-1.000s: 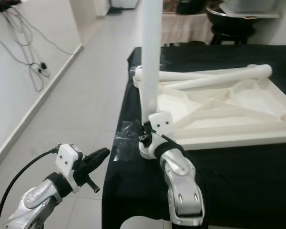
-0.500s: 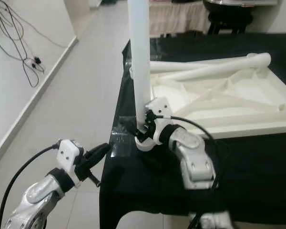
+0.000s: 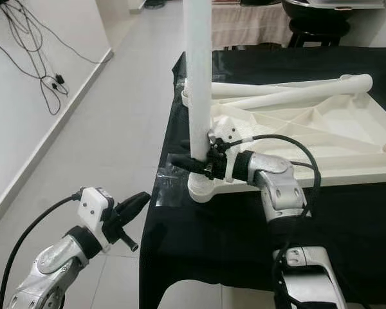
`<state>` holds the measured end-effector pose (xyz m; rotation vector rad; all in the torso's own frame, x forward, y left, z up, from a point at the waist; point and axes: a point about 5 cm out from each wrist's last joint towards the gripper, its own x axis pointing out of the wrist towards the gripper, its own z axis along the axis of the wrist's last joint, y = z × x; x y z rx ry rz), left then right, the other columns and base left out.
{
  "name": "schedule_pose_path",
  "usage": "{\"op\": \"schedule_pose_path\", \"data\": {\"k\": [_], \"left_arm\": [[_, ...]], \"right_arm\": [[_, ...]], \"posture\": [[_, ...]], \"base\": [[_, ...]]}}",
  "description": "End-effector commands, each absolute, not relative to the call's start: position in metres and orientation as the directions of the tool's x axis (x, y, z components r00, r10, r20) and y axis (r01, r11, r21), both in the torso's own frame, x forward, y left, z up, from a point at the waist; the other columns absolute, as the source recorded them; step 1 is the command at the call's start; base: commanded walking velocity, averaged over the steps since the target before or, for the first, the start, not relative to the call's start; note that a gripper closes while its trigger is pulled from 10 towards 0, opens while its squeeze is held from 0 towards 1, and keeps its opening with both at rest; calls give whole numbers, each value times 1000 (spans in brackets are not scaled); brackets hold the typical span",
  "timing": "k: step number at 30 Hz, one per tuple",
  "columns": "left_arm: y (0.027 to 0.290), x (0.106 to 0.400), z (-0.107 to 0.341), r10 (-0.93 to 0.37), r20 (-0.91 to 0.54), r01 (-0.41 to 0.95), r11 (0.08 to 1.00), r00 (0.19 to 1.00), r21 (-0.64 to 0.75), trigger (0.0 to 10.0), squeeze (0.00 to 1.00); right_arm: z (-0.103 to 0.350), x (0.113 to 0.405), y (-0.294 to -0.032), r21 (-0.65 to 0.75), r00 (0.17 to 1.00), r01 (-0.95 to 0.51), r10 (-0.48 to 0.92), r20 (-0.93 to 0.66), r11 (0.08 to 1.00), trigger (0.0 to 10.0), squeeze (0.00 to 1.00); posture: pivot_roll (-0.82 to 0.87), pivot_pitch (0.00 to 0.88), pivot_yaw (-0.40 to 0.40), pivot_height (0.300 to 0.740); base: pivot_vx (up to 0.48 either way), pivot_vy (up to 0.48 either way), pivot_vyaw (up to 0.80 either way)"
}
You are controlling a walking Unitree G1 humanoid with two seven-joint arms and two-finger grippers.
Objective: Building children table
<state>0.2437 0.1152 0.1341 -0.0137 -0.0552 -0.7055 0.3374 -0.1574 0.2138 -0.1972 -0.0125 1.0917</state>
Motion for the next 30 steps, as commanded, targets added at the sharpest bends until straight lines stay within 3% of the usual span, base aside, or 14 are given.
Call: {"op": "schedule_pose_path", "data": {"k": [1,3,5,8,9,10,14,21,22,23,24,25,26,30], "left_arm": [[116,241,131,-645,39,645,764,764,-6,10000,0],[116,241,131,-646,40,646,763,763,-7,10000,0],[116,240,131,-647,40,648,762,762,-8,10000,0],[117,240,131,-647,39,647,762,762,-7,10000,0],[118,241,131,-645,39,646,763,763,-6,10000,0],[119,241,132,-645,39,646,763,763,-6,10000,0],[119,242,131,-649,36,649,761,760,0,10000,0],[120,244,129,-651,29,652,759,758,0,10000,0],[120,244,129,-650,28,650,760,759,0,10000,0],[120,244,129,-650,28,650,760,759,0,10000,0],[120,245,128,-648,28,648,762,762,1,10000,0],[120,245,128,-648,28,648,762,762,1,10000,0],[120,245,127,-645,26,645,764,764,1,10000,0],[119,245,126,-648,25,648,762,761,1,10000,0]], "right_arm": [[203,334,-156,-143,484,-872,869,-107,468,0,0],[203,335,-160,-151,510,-857,853,-108,493,0,0],[197,334,-169,-136,690,-723,718,-91,678,0,0],[191,331,-170,-121,777,-630,625,-82,767,0,0],[175,323,-172,-57,916,-396,390,-95,917,0,0],[156,306,-164,-72,953,-282,271,-137,957,0,0],[137,287,-151,-57,971,-171,158,-180,984,0,0],[145,298,-137,-62,966,-223,212,-148,973,0,0],[147,304,-135,-80,964,-236,223,-146,968,4824,0],[147,304,-135,-80,964,-236,223,-146,968,4824,0],[150,310,-135,-70,957,-267,257,-132,961,10000,0],[150,310,-135,-70,957,-267,257,-132,961,10000,0],[165,324,-130,-5,897,-437,436,-71,899,10000,1000],[182,329,-129,5,842,-539,539,-7,843,10000,1000]], "posture": [[-7,160,50,740],[-12,166,50,740],[-15,172,38,740],[-16,172,38,740],[-26,174,41,740],[-23,176,44,740],[-32,162,60,740],[-19,144,61,740],[-13,134,63,740],[-13,134,63,740],[-8,128,65,740],[-8,128,65,740],[0,116,64,740],[6,109,63,740]], "base": [[0,0,0],[0,0,0],[0,0,0],[0,0,0],[0,0,0],[0,0,0],[0,0,0],[0,0,0],[0,0,0],[0,0,0],[0,0,0],[0,0,0],[0,0,0],[0,0,0]]}}
